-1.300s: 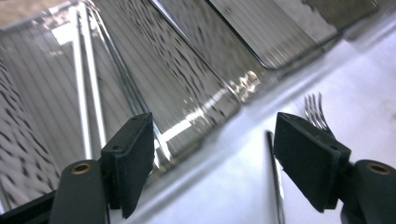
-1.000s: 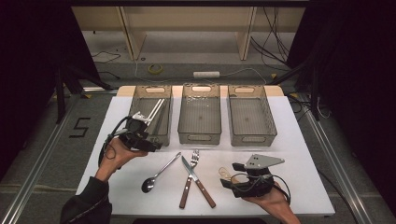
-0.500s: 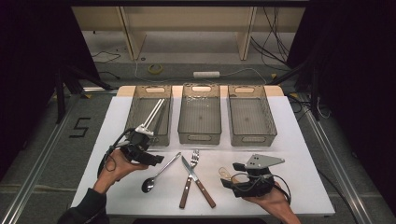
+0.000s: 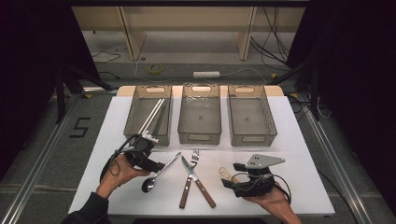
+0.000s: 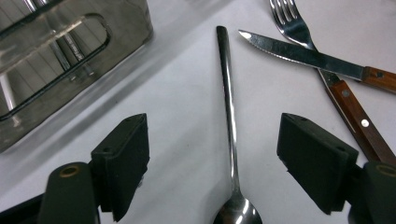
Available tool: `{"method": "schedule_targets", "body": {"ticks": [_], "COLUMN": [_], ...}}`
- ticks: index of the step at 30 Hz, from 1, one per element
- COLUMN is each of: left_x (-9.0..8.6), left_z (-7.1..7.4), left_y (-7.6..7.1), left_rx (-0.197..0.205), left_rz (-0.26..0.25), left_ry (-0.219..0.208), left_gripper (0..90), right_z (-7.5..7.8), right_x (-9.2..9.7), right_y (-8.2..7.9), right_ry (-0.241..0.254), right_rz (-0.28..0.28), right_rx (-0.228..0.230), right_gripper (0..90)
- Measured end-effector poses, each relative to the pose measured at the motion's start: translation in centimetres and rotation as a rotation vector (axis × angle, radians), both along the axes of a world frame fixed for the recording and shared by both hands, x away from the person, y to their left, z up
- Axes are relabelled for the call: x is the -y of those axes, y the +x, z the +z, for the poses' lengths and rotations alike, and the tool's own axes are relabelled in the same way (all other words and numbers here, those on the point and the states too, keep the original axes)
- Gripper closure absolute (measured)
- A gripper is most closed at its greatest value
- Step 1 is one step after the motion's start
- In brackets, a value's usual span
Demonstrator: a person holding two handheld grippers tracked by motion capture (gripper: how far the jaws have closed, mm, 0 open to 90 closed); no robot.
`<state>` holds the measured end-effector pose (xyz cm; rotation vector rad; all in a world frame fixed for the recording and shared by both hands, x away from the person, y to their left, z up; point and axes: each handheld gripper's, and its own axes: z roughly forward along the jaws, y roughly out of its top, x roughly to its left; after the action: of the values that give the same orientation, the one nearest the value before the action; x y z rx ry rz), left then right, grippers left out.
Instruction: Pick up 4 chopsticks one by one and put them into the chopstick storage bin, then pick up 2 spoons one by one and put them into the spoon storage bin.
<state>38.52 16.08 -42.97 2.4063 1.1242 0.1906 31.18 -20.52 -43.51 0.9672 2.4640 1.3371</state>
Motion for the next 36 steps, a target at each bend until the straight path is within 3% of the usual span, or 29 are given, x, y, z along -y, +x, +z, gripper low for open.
{"method": "schedule_targets", "body": {"ticks": [9,21,36], "left_x": [0.6,1.3,1.5], "left_z": [-0.9,-2.1,-2.7], "left_y": [-0.6,-0.9,-0.9], "left_rx": [-0.033,-0.062,-0.083], "left_rz": [-0.023,-0.047,-0.067], "left_ry": [0.059,0.112,0.119], "left_gripper": [27.4,46.4,65.6], "right_z": [0.0,0.0,-0.1], "right_x": [-0.2,-0.4,-0.3], "right_y": [0.1,0.1,0.1], "right_ry": [-0.002,-0.009,-0.012], "right_rz": [0.008,0.014,0.011], "right_rx": [-0.002,-0.002,-0.004], "right_gripper": [28.1,28.1,28.1]}}
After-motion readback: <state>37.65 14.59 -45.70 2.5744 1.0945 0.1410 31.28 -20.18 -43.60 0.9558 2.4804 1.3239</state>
